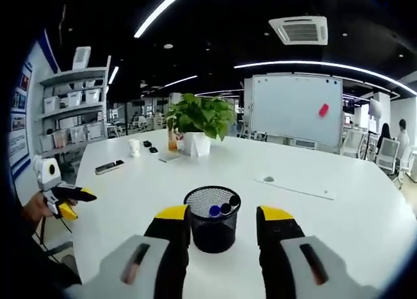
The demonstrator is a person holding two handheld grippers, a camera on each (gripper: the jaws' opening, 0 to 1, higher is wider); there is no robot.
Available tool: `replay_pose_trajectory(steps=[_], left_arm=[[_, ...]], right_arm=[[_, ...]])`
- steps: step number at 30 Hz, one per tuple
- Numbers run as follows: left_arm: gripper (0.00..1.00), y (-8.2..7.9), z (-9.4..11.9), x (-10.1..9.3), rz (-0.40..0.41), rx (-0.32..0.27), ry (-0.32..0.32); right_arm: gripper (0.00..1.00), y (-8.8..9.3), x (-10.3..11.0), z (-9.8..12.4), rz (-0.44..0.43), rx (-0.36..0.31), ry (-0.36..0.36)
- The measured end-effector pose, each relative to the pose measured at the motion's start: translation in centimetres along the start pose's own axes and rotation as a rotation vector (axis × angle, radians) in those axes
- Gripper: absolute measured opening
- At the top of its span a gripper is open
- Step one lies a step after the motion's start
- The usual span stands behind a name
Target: Pick up the whiteboard markers from the pen holder and place them facing the whiteboard neatly
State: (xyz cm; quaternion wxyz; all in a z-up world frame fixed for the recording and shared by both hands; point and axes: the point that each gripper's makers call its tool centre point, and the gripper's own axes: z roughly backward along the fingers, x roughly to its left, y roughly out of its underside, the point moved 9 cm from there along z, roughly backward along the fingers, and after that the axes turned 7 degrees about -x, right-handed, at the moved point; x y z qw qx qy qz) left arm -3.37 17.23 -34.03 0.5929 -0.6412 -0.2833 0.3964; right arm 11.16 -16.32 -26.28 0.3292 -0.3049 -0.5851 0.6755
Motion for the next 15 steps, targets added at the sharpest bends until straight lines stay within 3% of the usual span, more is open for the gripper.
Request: replay_pose_trajectory(steps=[15], left_arm=[[0.56,0.2,-0.1,-0.2,0.0,0.01,0.001]], right_arm=[[0.35,1.2,0.5,-0.8,-0.021,0.017,0.012]])
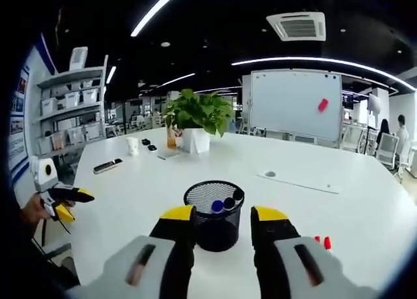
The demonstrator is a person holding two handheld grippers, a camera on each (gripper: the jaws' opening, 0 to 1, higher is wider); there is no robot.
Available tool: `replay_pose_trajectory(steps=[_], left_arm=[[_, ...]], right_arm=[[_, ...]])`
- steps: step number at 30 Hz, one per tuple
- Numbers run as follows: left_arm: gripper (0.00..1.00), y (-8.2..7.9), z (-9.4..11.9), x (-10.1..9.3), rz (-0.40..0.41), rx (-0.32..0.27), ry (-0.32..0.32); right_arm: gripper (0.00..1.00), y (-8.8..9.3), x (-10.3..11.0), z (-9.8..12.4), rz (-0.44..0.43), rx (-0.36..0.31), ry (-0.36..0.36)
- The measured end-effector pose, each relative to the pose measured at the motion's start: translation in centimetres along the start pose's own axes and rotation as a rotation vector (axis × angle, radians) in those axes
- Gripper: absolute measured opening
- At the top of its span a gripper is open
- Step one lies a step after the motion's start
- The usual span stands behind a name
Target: Pick up the whiteboard markers from the pen holder and place them facing the whiteboard neatly
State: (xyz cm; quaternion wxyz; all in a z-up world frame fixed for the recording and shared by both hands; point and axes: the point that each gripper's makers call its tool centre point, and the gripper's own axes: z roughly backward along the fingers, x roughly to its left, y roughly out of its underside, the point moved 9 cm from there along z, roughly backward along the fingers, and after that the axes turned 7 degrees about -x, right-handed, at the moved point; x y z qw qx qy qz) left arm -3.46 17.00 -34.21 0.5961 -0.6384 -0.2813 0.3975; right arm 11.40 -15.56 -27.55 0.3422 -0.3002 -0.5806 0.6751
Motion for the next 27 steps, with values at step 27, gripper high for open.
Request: replay_pose_trajectory(steps=[27], left_arm=[[0.56,0.0,0.2,-0.3,-0.005,0.003,-0.006]], right_arm=[[0.36,1.1,0.4,-1.0,-0.086,-0.02,0.003]])
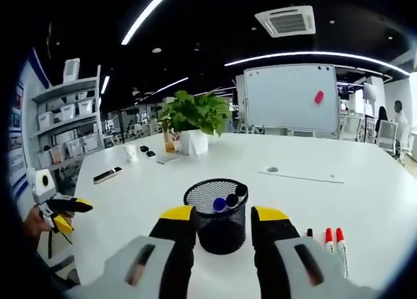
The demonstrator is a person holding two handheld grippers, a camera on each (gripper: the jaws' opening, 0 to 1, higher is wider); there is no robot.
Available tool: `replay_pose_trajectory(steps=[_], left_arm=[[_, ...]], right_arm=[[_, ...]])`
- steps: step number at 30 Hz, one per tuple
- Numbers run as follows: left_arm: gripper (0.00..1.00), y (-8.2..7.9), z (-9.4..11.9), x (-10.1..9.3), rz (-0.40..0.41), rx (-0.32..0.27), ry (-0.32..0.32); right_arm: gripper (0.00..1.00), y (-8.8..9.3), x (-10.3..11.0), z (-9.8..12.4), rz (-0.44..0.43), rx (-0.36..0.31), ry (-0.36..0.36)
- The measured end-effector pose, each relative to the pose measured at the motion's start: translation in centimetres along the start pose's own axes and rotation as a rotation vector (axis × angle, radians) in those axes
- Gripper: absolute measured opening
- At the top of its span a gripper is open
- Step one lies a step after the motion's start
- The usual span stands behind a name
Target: Pick up the whiteboard markers from the pen holder and place them facing the whiteboard neatly
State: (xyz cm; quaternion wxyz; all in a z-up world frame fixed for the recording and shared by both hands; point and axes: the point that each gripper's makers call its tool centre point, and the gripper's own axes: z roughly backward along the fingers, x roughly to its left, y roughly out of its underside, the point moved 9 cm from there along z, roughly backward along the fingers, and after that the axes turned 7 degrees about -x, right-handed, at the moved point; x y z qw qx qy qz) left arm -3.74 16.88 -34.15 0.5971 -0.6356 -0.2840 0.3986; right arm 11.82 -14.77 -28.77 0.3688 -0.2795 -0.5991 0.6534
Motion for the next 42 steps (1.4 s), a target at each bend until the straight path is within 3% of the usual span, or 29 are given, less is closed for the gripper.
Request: replay_pose_trajectory(steps=[4,23,31,42], left_arm=[[0.56,-0.1,0.1,-0.1,-0.006,0.001,-0.004],[0.56,-0.1,0.5,0.2,-0.005,0.001,-0.019],[0.56,0.0,0.7,0.3,-0.003,0.002,-0.023],[0.56,0.0,0.7,0.4,-0.005,0.001,-0.023]], right_arm=[[0.31,0.1,0.1,0.1,0.006,-0.003,-0.017],[0.26,0.6,0.4,-1.8,0.012,0.001,-0.025],[0.24,0.7,0.8,-2.8,0.057,0.031,-0.037],[0.15,0.4,0.8,-3.3,0.132,0.093,-0.059]])
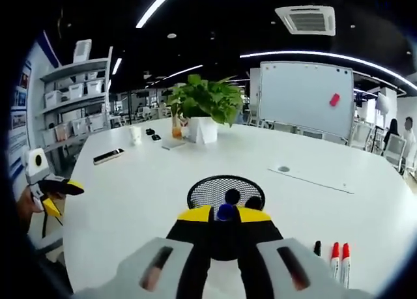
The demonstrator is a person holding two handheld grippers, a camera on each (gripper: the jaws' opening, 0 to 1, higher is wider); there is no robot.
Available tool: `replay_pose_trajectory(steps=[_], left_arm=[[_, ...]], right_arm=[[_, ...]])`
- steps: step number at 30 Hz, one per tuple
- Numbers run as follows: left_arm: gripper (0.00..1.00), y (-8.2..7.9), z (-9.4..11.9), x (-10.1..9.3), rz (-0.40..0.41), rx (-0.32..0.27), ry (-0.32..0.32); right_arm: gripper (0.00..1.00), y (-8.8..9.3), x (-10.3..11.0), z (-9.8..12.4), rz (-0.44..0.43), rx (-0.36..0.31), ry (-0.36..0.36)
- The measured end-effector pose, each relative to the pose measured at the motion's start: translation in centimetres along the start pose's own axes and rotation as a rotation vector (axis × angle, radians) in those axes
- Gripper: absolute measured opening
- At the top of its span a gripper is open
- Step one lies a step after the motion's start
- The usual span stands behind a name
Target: Pick up the whiteboard markers from the pen holder and place them facing the whiteboard neatly
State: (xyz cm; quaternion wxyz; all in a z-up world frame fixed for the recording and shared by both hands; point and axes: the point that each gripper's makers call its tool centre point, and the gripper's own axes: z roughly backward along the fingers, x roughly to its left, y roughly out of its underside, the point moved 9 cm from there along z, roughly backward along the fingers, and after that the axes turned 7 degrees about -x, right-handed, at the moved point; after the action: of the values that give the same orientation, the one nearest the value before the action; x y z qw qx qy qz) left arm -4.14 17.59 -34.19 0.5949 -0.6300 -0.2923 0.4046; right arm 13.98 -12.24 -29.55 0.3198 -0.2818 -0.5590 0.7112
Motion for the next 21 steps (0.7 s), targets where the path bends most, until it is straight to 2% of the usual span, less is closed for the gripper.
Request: replay_pose_trajectory(steps=[3,8,15,21], left_arm=[[0.56,0.0,0.0,0.0,0.0,0.002,0.0],[0.56,0.0,0.0,0.0,0.001,-0.001,-0.001],[0.56,-0.3,-0.1,-0.1,-0.006,0.0,-0.001],[0.56,-0.4,-0.5,-0.5,-0.011,0.001,0.013]], right_arm=[[0.14,-0.3,0.1,-0.2,-0.01,0.023,-0.05],[0.13,-0.8,0.1,-0.2,0.005,0.055,-0.043],[0.13,-1.9,1.0,1.4,0.016,-0.013,-0.043],[0.13,-2.8,1.2,2.9,0.027,-0.101,-0.044]])
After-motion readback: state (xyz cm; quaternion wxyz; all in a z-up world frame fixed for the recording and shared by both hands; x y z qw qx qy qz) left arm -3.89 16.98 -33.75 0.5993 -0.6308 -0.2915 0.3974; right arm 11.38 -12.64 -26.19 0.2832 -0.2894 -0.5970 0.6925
